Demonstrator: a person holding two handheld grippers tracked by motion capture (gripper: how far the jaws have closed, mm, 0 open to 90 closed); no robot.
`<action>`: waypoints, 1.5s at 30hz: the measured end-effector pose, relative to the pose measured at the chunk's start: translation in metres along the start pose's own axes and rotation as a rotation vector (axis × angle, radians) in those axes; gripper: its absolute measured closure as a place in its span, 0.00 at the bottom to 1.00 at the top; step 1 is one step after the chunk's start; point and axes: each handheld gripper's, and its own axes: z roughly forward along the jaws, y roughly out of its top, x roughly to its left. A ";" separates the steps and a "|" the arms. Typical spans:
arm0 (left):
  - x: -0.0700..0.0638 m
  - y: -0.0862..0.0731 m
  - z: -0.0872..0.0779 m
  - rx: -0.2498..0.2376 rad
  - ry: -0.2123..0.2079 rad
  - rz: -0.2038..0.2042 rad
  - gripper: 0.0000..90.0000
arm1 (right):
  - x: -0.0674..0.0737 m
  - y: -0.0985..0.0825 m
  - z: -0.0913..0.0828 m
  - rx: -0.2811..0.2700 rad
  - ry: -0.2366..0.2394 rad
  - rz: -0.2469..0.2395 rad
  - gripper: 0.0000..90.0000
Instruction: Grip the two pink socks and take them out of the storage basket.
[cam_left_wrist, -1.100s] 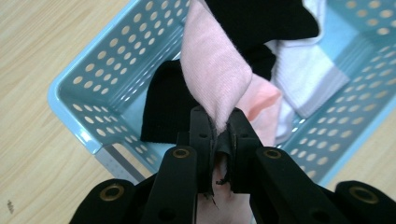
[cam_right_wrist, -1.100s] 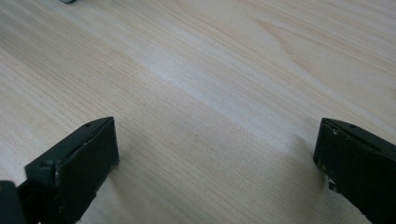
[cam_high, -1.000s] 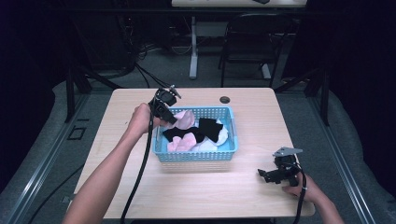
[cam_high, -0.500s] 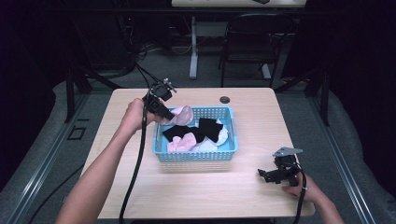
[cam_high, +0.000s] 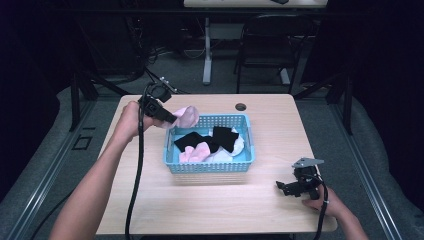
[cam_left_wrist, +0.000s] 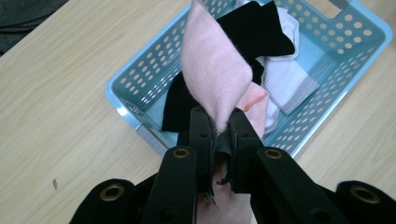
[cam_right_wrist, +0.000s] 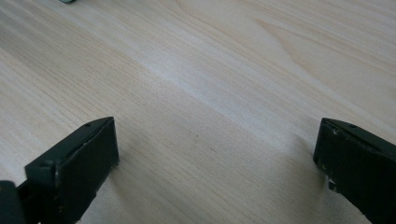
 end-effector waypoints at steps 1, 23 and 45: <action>0.002 -0.002 -0.003 -0.001 0.001 0.001 0.92 | 0.000 0.000 0.000 0.001 0.000 0.000 0.00; 0.042 -0.038 -0.038 -0.051 0.055 -0.118 0.92 | 0.000 0.000 0.000 0.000 0.000 0.000 0.00; 0.083 -0.093 -0.026 -0.004 0.091 -0.255 0.92 | 0.000 0.000 0.000 0.001 0.000 0.000 0.00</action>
